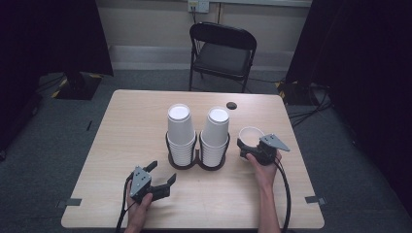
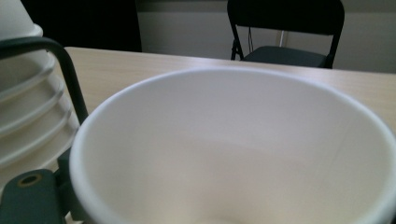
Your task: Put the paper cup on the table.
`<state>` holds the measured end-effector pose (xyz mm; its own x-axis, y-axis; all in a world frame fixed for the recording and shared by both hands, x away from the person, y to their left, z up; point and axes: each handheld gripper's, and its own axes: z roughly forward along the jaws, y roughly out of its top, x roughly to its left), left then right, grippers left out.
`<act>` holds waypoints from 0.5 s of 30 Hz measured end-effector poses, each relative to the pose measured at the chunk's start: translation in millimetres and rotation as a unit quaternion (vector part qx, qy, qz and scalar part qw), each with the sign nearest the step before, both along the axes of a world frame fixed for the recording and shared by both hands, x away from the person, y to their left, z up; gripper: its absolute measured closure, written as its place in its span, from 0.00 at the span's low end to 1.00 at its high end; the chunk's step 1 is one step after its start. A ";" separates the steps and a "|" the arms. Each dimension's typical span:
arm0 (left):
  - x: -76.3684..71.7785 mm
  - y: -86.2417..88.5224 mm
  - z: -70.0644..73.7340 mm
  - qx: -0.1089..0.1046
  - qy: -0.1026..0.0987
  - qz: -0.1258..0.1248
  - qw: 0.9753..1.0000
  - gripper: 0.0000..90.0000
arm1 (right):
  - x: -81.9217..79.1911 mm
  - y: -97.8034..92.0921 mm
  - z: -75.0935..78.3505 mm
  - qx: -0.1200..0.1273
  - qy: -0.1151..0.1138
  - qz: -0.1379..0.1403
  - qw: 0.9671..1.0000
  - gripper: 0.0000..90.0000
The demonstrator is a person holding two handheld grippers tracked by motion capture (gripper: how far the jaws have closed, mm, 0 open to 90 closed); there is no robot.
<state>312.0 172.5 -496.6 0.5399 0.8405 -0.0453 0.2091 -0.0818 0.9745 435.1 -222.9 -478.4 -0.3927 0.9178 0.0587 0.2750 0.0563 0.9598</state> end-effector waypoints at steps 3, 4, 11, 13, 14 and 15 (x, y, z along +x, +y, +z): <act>0.3 0.2 0.0 -0.001 0.001 -0.003 1.000 0.18 | -2.3 -0.5 -1.3 0.000 0.003 -0.001 1.000 0.11; 0.6 0.3 0.0 -0.001 0.003 -0.006 1.000 0.18 | -2.3 0.0 -0.5 -0.003 0.007 -0.002 1.000 0.11; 0.5 0.7 0.0 -0.002 0.002 -0.007 1.000 0.18 | 0.4 0.0 -6.2 -0.011 0.053 0.000 0.999 0.13; 0.3 0.7 0.0 -0.003 0.001 -0.006 1.000 0.18 | 0.1 -0.1 -6.7 -0.007 0.068 -0.001 0.998 0.13; 0.3 0.7 -0.1 -0.003 0.001 -0.007 1.000 0.18 | -0.1 0.1 -6.5 -0.007 0.075 -0.001 0.997 0.13; 0.3 0.7 -0.1 -0.003 0.001 -0.007 1.000 0.18 | -0.6 0.3 -6.4 -0.010 0.080 -0.001 0.997 0.14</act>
<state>312.2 173.2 -496.6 0.5519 0.8323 -0.0517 0.2095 -0.0784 0.9747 434.5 -222.6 -484.8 -0.3778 0.9203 0.1019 0.4238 0.0740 0.9027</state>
